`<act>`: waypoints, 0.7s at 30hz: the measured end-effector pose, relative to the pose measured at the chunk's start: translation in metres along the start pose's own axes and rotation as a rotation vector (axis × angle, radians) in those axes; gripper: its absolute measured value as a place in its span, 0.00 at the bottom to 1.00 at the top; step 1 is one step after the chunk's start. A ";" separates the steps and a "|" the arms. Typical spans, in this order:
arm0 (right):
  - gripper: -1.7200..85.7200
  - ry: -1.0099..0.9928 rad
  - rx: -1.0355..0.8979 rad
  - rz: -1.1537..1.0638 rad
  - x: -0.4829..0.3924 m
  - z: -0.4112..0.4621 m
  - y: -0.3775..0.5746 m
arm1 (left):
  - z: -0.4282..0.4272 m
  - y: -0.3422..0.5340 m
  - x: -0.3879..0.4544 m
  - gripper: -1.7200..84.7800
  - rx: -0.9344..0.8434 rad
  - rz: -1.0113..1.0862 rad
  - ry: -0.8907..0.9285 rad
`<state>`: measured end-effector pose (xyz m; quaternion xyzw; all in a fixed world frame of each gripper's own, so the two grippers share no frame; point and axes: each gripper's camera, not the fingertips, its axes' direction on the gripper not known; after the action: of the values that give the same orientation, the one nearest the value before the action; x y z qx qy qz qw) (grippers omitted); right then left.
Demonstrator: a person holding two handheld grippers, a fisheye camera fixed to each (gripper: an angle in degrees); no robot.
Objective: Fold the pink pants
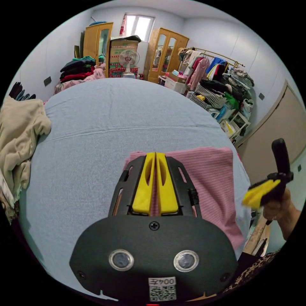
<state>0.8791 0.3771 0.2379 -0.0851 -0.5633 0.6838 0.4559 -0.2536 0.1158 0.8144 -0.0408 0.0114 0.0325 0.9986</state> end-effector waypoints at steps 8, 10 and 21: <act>0.13 -0.307 0.208 0.222 0.111 -0.044 -0.017 | -0.006 0.013 -0.013 0.03 -0.003 -0.009 0.009; 0.12 -0.324 0.199 0.255 0.126 -0.042 -0.020 | -0.008 0.016 -0.018 0.03 -0.003 -0.013 0.015; 0.05 0.113 0.090 0.154 0.174 -0.037 -0.046 | -0.023 0.039 -0.062 0.03 -0.004 -0.052 0.087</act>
<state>0.8275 0.5252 0.3336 -0.1459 -0.4974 0.7354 0.4364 -0.3189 0.1487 0.7897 -0.0446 0.0537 0.0045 0.9976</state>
